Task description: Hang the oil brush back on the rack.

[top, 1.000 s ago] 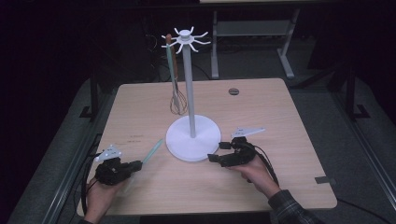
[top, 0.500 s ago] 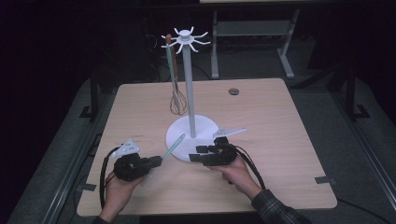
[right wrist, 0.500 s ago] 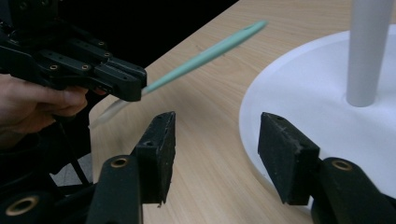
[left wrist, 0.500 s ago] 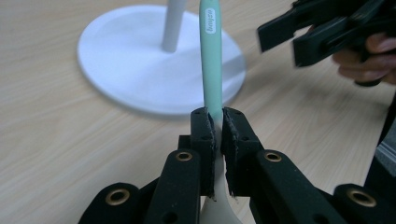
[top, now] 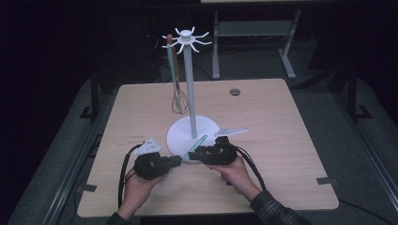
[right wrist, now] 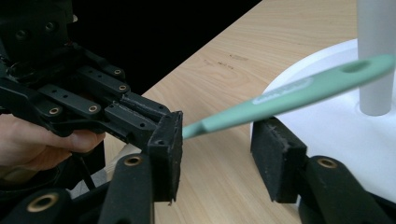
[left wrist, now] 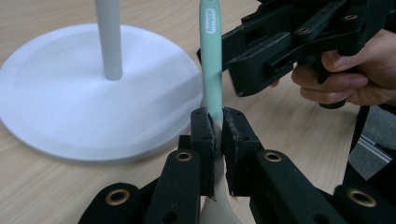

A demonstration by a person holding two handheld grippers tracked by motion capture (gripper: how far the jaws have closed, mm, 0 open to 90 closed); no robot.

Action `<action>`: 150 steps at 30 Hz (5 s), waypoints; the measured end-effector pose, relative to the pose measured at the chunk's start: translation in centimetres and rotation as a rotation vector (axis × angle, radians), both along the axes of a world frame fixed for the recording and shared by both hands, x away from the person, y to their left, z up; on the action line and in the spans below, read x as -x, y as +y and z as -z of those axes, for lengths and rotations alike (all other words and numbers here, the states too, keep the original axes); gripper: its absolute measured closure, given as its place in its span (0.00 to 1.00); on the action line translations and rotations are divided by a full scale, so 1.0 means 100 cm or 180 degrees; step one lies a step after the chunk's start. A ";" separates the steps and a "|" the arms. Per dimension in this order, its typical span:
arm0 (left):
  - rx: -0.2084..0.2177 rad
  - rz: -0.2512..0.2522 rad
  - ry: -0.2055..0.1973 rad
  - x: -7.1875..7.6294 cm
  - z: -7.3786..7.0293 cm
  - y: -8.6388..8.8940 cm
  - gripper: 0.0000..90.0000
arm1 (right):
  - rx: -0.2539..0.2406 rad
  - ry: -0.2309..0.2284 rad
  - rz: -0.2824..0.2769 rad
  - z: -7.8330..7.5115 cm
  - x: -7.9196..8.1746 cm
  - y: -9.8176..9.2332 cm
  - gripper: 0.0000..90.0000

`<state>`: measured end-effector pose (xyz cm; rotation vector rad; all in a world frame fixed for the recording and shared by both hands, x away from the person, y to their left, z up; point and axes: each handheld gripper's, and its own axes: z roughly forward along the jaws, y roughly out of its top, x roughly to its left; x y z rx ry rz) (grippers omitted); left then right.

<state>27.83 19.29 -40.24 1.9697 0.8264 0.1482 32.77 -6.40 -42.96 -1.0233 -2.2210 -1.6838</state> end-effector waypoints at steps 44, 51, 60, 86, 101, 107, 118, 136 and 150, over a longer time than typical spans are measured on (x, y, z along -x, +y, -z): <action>-0.0012 0.0166 -0.0116 -0.006 0.000 -0.009 0.82 | -0.0447 0.0003 -0.0064 -0.011 -0.002 -0.005 0.93; -0.0093 0.0114 -0.0150 -0.002 -0.004 0.013 0.58 | -0.0330 -0.0263 -0.0107 -0.030 -0.003 -0.004 0.93; -0.0390 0.0104 0.0000 -0.002 0.011 0.037 0.38 | -0.0261 -0.0545 -0.0238 -0.071 -0.012 0.002 0.93; -0.0675 -0.0088 0.0138 0.006 0.033 0.077 0.22 | -0.0330 -0.1191 -0.0470 -0.188 -0.030 0.030 0.93; -0.0638 -0.0122 0.0156 0.006 0.035 0.076 0.21 | -0.0467 -0.1210 -0.0368 -0.215 -0.051 0.027 0.93; -0.0615 -0.0144 0.0187 0.006 0.035 0.077 0.21 | -0.0536 -0.1201 -0.0366 -0.216 -0.053 0.026 0.93; -0.0623 -0.0142 0.0158 0.005 0.035 0.078 0.21 | -0.0572 -0.1191 -0.0322 -0.214 -0.057 0.019 0.93; -0.0676 -0.0099 0.0152 0.006 0.035 0.077 0.21 | -0.0471 -0.1183 -0.0201 -0.207 -0.061 0.013 0.85; -0.0655 -0.0094 0.0107 0.006 0.035 0.078 0.21 | -0.0233 -0.1190 -0.0069 -0.186 -0.058 0.000 0.60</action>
